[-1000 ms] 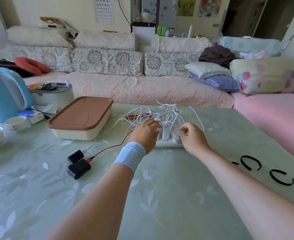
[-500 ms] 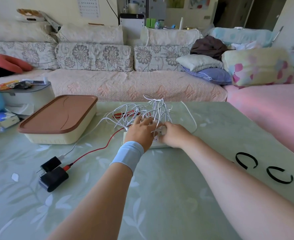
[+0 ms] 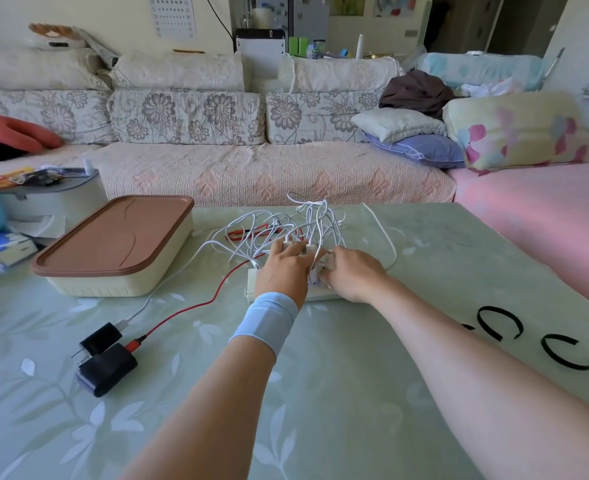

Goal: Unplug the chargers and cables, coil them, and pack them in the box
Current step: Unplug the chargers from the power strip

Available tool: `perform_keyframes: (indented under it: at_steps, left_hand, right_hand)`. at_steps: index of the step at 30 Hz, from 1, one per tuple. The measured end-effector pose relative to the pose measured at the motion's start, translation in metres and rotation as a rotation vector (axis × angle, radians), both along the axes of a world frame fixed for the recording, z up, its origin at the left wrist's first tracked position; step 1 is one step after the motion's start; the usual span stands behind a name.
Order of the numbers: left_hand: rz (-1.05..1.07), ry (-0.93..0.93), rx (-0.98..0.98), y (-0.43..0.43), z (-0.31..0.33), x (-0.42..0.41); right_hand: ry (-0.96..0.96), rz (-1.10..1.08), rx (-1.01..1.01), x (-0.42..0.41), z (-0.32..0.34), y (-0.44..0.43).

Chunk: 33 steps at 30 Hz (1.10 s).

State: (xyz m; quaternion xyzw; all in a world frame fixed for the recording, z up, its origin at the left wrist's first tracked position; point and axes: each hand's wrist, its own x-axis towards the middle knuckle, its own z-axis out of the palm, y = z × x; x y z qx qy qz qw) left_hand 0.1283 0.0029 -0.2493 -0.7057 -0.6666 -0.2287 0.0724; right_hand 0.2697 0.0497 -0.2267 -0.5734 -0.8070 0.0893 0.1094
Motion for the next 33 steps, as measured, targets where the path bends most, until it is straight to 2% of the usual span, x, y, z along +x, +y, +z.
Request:
perform_keyframes:
  at_steps: [3, 5, 8, 9, 13, 17, 20, 22, 23, 25, 26, 27, 29, 31, 33]
  left_hand:
    - [0.001, 0.046, -0.013, -0.001, 0.005, 0.001]
    - [-0.003, 0.05, 0.0, -0.001, 0.004, -0.001]
    - [-0.018, -0.005, 0.043, 0.002, -0.001, 0.0]
    - [-0.016, -0.03, 0.074, 0.004, -0.003, 0.0]
    - [-0.072, 0.05, 0.091, 0.006, -0.004, -0.005]
    - [-0.068, -0.031, 0.069, -0.009, 0.0, -0.003]
    - [0.014, -0.055, 0.247, -0.023, 0.014, 0.001]
    - [0.014, -0.196, 0.32, -0.034, 0.031, 0.0]
    - [-0.028, -0.356, 0.243, -0.042, 0.04, 0.0]
    - [-0.179, -0.823, -0.065, -0.062, 0.059, 0.002]
    - [-0.194, -0.985, -0.156, -0.07, 0.065, 0.001]
    - [-0.188, -1.059, -0.21, -0.079, 0.069, -0.003]
    - [-0.148, -1.009, -0.22, -0.091, 0.066, -0.021]
    - [-0.075, -0.861, -0.221, -0.101, 0.06, -0.042]
    - [-0.048, -0.867, -0.268, -0.111, 0.057, -0.054]
  right_hand:
    - [-0.037, -0.003, 0.136, -0.003, -0.007, -0.008]
    - [0.005, 0.002, 0.137, -0.004, -0.007, -0.011]
    - [0.365, -0.068, -0.026, 0.004, 0.011, -0.004]
    - [0.417, -0.061, -0.054, 0.007, 0.018, -0.002]
    - [0.256, 0.015, -0.011, 0.011, 0.03, -0.006]
    - [0.265, -0.059, -0.021, 0.016, 0.027, -0.015]
    - [0.427, -0.11, -0.09, 0.021, 0.03, -0.03]
    - [0.616, -0.128, -0.185, 0.016, 0.033, -0.04]
    - [0.696, -0.129, -0.227, 0.011, 0.036, -0.045]
    - [0.795, -0.13, -0.297, -0.004, 0.039, -0.054]
    - [0.842, -0.13, -0.35, -0.012, 0.041, -0.059]
    - [0.898, -0.119, -0.425, -0.019, 0.042, -0.064]
    - [0.959, -0.05, -0.577, -0.032, 0.045, -0.078]
    - [0.896, 0.016, -0.666, -0.042, 0.044, -0.094]
    - [0.843, 0.056, -0.753, -0.051, 0.039, -0.109]
